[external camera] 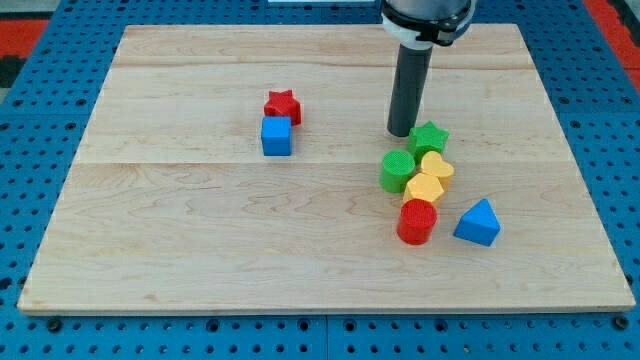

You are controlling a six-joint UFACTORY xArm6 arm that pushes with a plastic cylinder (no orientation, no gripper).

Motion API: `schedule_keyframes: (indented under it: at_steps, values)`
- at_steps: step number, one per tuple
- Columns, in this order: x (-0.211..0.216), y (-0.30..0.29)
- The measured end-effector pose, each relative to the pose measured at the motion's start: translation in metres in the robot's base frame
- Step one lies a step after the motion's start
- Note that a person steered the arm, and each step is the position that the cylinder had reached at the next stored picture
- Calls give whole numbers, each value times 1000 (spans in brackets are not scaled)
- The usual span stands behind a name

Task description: Push the red star and blue cube slightly downwards

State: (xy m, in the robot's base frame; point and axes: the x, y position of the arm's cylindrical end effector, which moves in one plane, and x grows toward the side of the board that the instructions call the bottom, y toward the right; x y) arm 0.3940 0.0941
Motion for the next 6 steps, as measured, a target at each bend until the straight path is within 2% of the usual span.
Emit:
schedule_keyframes:
  at_steps: [1, 2, 3, 4, 5, 6]
  values:
    - [-1, -1]
    - [-30, -30]
    - [-83, -52]
    - [-94, -125]
    - [-66, -161]
    - [-33, -161]
